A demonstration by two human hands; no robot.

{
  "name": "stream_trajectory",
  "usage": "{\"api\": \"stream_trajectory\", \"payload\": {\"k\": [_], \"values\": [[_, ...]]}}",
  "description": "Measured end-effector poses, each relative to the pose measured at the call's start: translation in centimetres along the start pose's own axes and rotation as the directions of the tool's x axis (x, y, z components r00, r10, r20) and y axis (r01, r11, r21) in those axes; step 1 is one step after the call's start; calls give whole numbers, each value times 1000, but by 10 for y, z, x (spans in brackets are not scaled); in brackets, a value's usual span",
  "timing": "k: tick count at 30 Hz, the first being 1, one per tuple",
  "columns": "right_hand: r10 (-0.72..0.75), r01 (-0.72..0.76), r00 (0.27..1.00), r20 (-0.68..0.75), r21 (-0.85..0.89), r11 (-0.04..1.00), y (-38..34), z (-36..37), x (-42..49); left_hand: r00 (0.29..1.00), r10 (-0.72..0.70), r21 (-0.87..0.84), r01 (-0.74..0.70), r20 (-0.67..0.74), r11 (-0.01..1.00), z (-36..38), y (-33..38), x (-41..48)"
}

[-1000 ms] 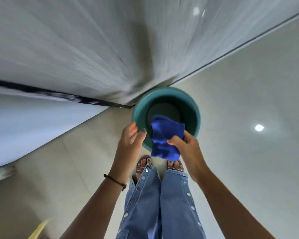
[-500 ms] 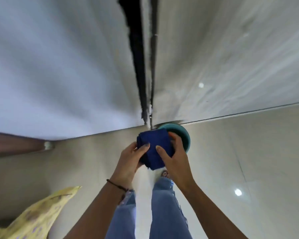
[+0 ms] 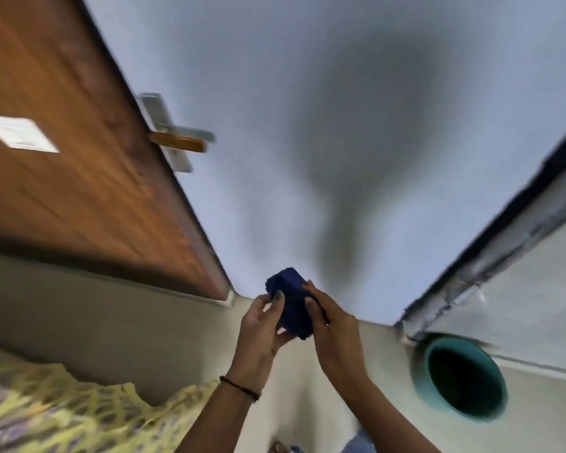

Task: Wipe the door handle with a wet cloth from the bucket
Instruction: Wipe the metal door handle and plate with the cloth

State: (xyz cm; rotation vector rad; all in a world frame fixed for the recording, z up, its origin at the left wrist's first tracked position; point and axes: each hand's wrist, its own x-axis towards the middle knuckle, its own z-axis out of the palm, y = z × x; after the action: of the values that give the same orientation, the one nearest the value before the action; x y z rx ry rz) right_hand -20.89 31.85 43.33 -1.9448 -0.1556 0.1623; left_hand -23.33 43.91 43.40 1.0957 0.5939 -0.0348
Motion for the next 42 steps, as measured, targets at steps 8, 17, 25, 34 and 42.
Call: {"api": "stream_trajectory", "payload": {"k": [8, 17, 25, 34, 42], "values": [[-237, 266, 943, 234, -100, 959, -68, 127, 37, 993, 92, -132, -101, -71, 986, -105, 101, 17], [-122, 149, 987, -109, 297, 943, -140, 194, 157, 897, 438, 422, -421, 61, 803, -177, 212, 118], [-496, 491, 775, -392, -121, 863, -215, 254, 242, 350, 896, 830, -556, 272, -35, -261, 315, 213], [-499, 295, 866, -32, -772, 563, -218, 351, 293, 33, 857, 758, -486, 514, -435, -293, 366, 298], [-489, 119, 850, -196, -833, 541, -209, 353, 297, -6, 787, 679, -501, 617, -537, -303, 370, 319]]}}
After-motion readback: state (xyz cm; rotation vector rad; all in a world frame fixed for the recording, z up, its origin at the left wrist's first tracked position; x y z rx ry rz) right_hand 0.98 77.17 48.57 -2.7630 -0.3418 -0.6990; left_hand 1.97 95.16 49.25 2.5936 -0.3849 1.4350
